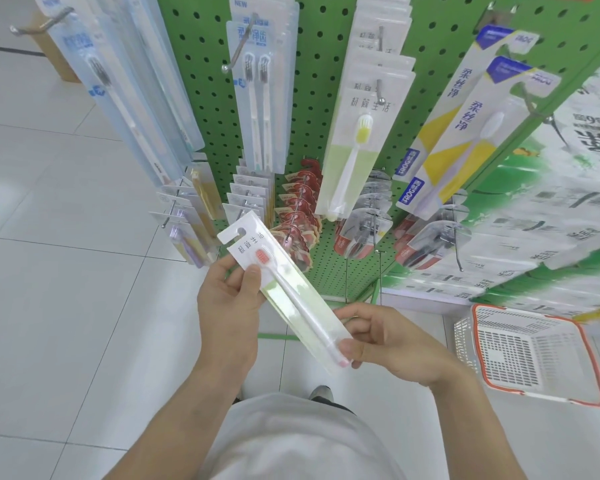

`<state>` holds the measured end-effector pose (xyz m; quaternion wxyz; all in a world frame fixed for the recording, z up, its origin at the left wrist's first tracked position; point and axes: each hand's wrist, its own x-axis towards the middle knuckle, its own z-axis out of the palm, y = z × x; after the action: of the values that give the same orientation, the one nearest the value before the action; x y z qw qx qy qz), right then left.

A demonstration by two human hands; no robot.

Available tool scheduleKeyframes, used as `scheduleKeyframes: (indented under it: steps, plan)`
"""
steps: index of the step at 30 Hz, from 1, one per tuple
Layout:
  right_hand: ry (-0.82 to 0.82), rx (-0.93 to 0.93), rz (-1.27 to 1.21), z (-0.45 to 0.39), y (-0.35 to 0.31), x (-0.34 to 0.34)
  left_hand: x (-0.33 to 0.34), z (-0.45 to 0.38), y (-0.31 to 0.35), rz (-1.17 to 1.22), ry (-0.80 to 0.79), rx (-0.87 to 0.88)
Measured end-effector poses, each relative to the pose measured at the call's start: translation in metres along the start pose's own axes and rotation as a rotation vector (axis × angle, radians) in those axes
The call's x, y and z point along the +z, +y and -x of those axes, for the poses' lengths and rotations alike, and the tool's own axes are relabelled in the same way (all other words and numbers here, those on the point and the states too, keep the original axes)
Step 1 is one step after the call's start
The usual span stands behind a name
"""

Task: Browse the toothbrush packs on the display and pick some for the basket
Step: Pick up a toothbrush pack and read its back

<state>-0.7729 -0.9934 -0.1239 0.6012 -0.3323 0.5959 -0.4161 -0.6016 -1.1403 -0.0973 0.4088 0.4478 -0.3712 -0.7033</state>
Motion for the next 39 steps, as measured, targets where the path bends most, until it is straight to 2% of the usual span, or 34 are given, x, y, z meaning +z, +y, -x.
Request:
scheduleKeyframes:
  steps: [3,7,9,21,27,33,39]
  plan:
    - [0.007,-0.023,-0.033,-0.002,0.001,0.005,0.001,0.000,-0.002,-0.027,-0.028,-0.002]
    - [0.195,-0.089,-0.011,-0.011,0.005,0.014,0.004,0.003,-0.007,-0.105,-0.082,-0.039]
    - [0.222,-0.103,-0.014,-0.015,0.007,0.016,0.005,0.006,-0.009,-0.139,-0.094,-0.035]
    - [0.129,-0.044,0.032,-0.014,0.009,0.020,0.008,0.005,-0.007,-0.315,-0.144,-0.012]
    - [0.238,-0.056,0.148,-0.012,-0.001,0.018,0.012,0.003,-0.002,-0.282,-0.130,-0.033]
    - [0.393,-0.129,0.344,-0.011,-0.016,0.026,0.010,-0.002,-0.006,-0.392,0.009,0.109]
    - [0.377,-0.100,0.342,-0.014,-0.020,0.033,0.005,-0.011,-0.007,-0.358,-0.007,0.086]
